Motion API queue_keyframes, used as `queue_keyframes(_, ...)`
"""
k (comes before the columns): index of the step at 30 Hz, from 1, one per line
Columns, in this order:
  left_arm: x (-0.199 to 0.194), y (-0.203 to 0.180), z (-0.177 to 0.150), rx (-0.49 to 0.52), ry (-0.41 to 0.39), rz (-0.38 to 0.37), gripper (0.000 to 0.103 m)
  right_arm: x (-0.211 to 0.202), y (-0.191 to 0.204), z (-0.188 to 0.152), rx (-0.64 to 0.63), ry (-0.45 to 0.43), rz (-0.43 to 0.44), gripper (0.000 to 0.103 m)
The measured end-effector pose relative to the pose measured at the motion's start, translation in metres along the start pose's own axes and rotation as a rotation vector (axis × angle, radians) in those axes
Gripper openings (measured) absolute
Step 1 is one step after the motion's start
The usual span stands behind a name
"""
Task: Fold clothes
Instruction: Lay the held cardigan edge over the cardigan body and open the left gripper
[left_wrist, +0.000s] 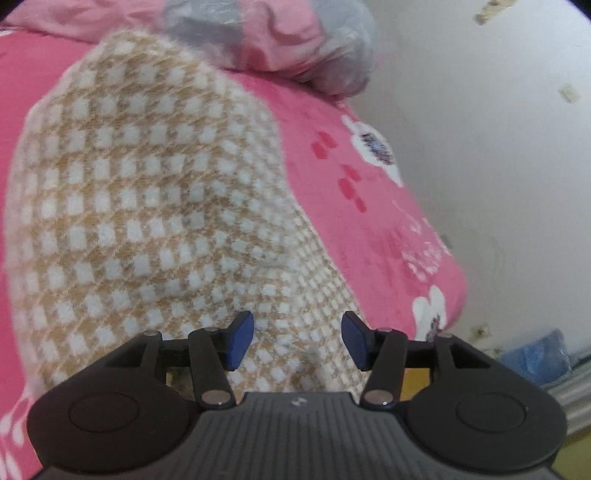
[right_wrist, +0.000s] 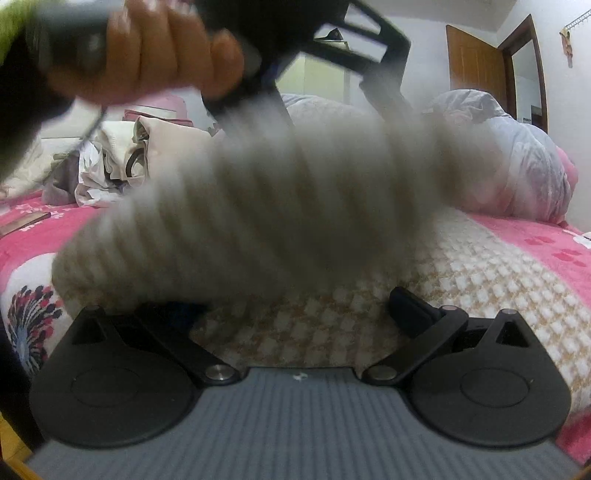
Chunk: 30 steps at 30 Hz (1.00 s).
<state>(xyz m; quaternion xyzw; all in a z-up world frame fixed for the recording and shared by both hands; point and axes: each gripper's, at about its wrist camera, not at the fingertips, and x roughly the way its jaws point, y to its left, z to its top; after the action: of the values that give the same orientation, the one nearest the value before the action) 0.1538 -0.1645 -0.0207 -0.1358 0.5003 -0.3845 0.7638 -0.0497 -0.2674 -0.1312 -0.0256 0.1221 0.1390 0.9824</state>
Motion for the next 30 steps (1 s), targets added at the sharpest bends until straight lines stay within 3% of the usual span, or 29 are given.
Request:
queue_keyframes(4,-0.005,0.006,-0.006,0.03,-0.047,-0.049,0.053,-0.012,-0.007,0.006,0.016,0.028,0.039,0.102)
queue_keyframes(8,-0.01,0.011,-0.013,0.054,-0.09,-0.089,0.053,-0.047,-0.025,0.01,0.09,0.022,0.16,0.102)
queue_keyframes(12,-0.018,0.018,-0.022,0.081,-0.135,-0.119,0.053,-0.072,-0.05,0.02,0.373,-0.031,0.284,0.102)
queue_keyframes(16,-0.024,0.024,-0.03,0.087,-0.183,-0.157,0.053,-0.057,-0.073,0.026,0.644,-0.014,0.274,0.1)
queue_keyframes(18,-0.029,0.031,-0.032,0.071,-0.204,-0.183,0.053,-0.043,-0.079,0.027,0.743,0.005,0.277,0.092)
queue_keyframes(22,-0.039,0.048,-0.034,0.012,-0.238,-0.25,0.053,-0.019,-0.081,0.03,0.815,0.072,0.241,0.054)
queue_keyframes(26,-0.053,0.069,-0.034,-0.077,-0.262,-0.321,0.053,-0.01,-0.083,0.023,0.877,0.09,0.224,0.03)
queue_keyframes(30,-0.09,0.078,-0.033,-0.108,-0.352,-0.332,0.058,-0.01,-0.08,0.02,0.864,0.079,0.21,0.02)
